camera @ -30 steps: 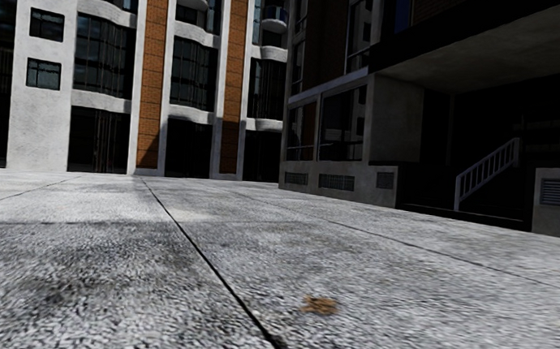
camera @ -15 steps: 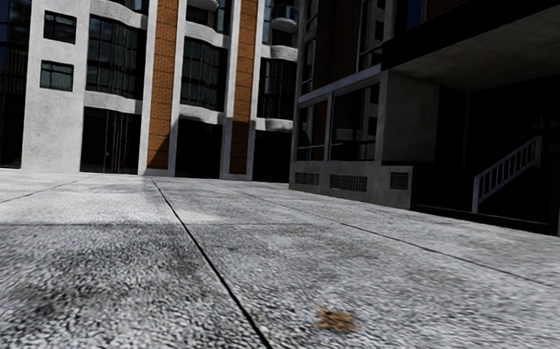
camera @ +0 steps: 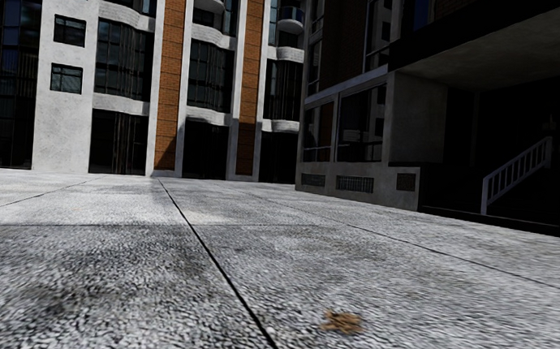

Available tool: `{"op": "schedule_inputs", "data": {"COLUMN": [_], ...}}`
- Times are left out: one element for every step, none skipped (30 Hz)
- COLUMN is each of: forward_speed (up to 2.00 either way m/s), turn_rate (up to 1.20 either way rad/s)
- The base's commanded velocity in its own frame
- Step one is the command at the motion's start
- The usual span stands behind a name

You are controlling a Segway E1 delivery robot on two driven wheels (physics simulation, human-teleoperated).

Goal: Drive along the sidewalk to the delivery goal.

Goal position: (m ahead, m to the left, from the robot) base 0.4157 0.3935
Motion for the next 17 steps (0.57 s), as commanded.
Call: {"op": "schedule_inputs", "data": {"forward_speed": [0.00, 0.00, 0.00, 0.00, 0.00, 0.00, 0.00, 0.00, 0.00, 0.00, 0.00, 0.00, 0.00, 0.00, 0.00, 0.00, 0.00], "turn_rate": [0.00, 0.00, 0.00, 0.00, 0.00, 0.00, 0.00, 0.00, 0.00, 0.00, 0.00, 0.00, 0.00, 0.00, 0.00, 0.00, 0.00]}}
